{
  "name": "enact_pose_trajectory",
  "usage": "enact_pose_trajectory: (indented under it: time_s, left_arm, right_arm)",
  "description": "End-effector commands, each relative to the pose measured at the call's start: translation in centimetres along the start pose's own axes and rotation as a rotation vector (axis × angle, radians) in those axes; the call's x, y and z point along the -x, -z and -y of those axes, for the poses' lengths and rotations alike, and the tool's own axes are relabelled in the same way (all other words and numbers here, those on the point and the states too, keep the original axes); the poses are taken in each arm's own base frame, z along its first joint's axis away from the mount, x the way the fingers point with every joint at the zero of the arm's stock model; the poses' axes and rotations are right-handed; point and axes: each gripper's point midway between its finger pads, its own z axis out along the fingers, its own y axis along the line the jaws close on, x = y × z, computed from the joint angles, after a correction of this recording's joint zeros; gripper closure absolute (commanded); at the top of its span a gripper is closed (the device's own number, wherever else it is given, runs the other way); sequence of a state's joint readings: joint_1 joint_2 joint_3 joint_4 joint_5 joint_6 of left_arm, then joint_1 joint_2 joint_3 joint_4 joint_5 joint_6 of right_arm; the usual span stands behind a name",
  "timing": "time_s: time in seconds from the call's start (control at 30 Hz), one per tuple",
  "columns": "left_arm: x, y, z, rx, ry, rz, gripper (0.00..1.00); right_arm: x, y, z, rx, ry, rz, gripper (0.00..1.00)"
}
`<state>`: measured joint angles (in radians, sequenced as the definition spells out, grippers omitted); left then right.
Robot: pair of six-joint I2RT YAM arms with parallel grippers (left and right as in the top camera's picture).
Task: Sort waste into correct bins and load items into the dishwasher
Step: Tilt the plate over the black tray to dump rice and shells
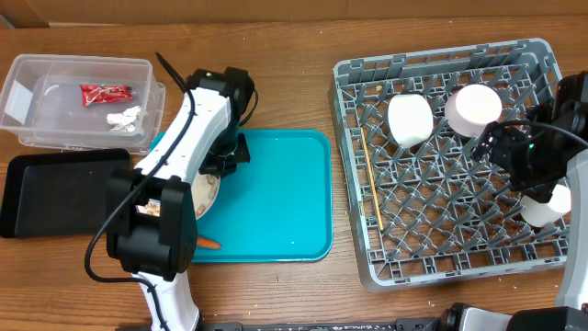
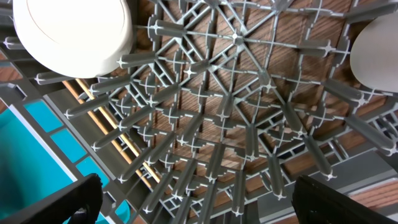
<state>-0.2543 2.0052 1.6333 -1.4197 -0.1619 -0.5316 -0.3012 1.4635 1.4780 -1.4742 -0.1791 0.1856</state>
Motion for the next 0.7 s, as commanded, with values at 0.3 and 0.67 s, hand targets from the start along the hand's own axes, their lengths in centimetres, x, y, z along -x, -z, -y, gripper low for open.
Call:
enact_pose_trajectory:
  time_s: [0.3,0.67]
  left_arm:
    - [2.0,4.5,-5.0,-0.079,0.002,0.071,0.96]
    - [4.6,4.0,-12.0,-0.216,0.103,0.1,0.96]
  right_arm:
    - [0.2,0.2,0.1,-0.002,0.012,0.016,0.0]
    - [0.2,0.2,0.1,-0.002,0.028,0.019,0.0]
